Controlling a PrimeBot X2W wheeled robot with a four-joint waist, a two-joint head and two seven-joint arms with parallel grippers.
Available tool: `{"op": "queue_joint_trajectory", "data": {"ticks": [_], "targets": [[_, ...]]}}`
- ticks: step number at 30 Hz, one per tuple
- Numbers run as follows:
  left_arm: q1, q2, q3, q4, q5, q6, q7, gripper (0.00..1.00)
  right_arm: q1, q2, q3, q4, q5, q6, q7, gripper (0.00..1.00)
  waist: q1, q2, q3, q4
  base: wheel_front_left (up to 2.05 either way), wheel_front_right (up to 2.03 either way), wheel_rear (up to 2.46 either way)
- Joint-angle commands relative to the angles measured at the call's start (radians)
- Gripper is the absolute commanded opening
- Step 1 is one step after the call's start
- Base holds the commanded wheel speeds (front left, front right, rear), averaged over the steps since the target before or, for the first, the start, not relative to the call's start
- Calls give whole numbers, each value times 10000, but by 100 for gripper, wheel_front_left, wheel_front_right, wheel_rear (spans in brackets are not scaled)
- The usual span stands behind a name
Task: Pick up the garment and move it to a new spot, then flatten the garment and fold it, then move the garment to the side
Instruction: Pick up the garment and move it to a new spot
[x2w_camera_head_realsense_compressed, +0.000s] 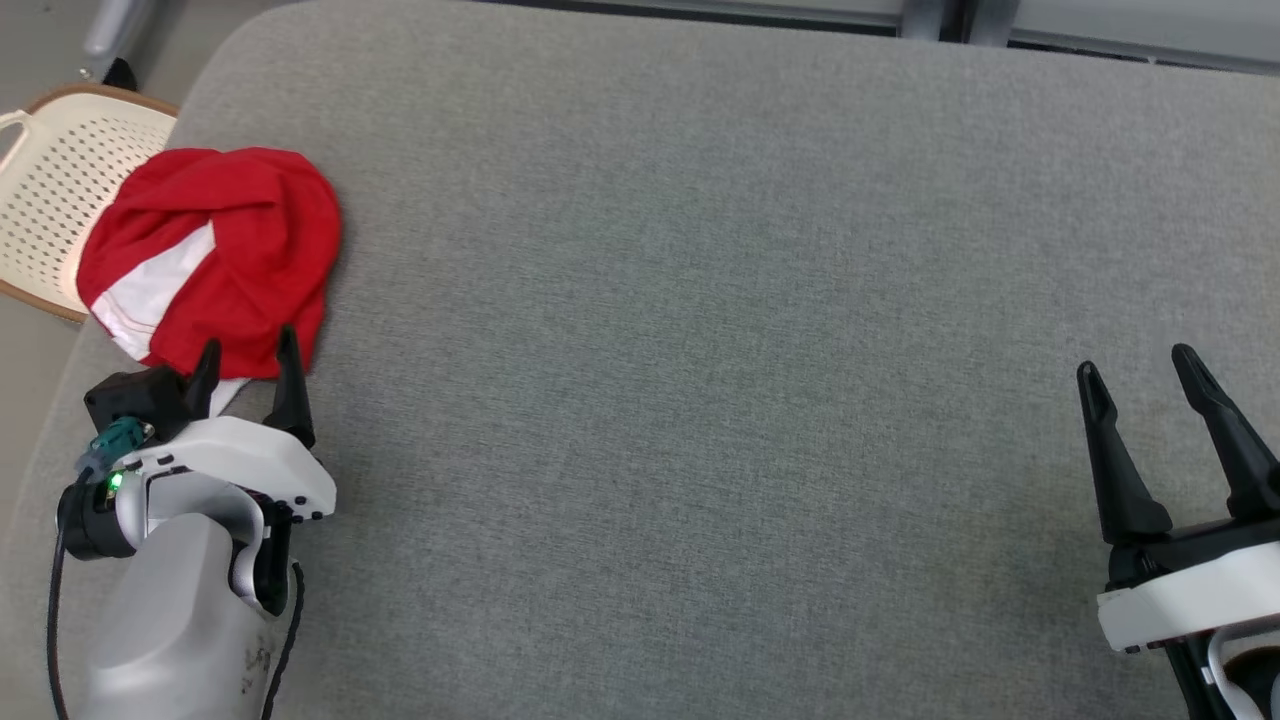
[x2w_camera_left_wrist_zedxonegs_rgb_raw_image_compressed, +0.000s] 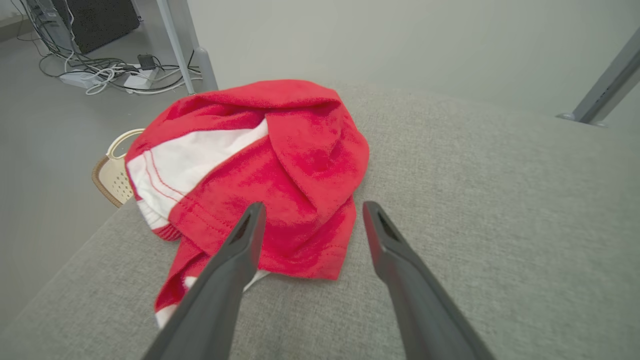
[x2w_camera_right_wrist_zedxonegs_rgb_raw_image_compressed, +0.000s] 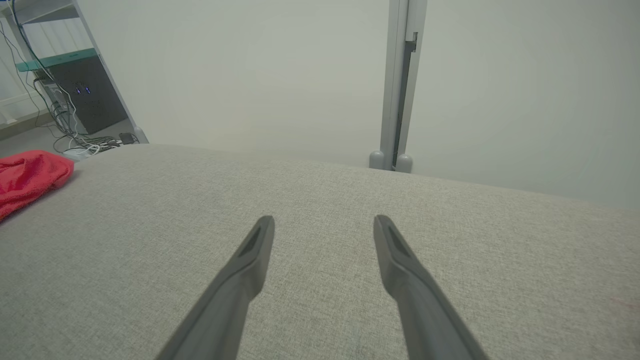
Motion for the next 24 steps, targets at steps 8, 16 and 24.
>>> {"op": "queue_joint_trajectory", "data": {"ticks": [8, 16, 24], "targets": [[-1575, 239, 446, 2963, -572, -246, 32, 85, -544, -67, 84, 189, 35, -2, -267, 100, 0, 0, 1025, -870, 0, 0, 0], [-1291, 424, 1093, 2192, -421, -200, -23, 0, -675, 54, 99, 579, 17, -2, -588, 100, 0, 0, 690, -1132, 0, 0, 0], [506, -9, 1796, -1005, 731, -128, -26, 0, -674, 218, 329, 1201, 208, -1, -989, 100, 0, 0, -197, -1552, 0, 0, 0]]}}
